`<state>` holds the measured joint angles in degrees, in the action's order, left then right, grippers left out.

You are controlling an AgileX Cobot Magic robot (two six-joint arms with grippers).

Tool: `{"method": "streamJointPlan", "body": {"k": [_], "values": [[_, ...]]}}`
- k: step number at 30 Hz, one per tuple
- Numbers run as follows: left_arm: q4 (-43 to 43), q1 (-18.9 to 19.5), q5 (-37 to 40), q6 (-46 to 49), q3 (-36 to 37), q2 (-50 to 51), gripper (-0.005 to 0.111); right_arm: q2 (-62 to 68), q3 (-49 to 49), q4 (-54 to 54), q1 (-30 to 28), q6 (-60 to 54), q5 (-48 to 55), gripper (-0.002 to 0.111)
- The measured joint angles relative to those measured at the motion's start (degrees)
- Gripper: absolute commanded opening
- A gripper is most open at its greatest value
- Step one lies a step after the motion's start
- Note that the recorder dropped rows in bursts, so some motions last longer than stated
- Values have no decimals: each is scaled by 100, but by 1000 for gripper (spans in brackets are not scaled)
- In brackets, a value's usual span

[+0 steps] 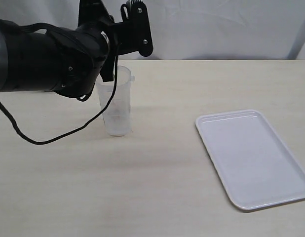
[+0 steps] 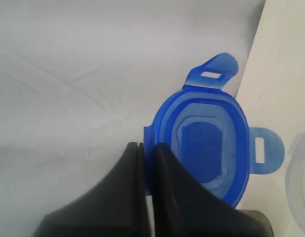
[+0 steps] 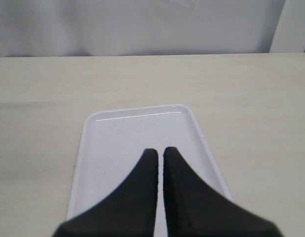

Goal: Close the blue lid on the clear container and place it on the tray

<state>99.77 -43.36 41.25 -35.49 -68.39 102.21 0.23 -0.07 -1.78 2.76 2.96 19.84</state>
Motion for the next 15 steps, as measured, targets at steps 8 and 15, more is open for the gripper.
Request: {"method": "streamJointPlan", "body": {"k": [8,15], "values": [[0,0,-209,-92,58,0,0,0,0,0,0,0,0,4],[0,0,-172,-132,294,0,0,0,0,0,0,0,0,4]]}}
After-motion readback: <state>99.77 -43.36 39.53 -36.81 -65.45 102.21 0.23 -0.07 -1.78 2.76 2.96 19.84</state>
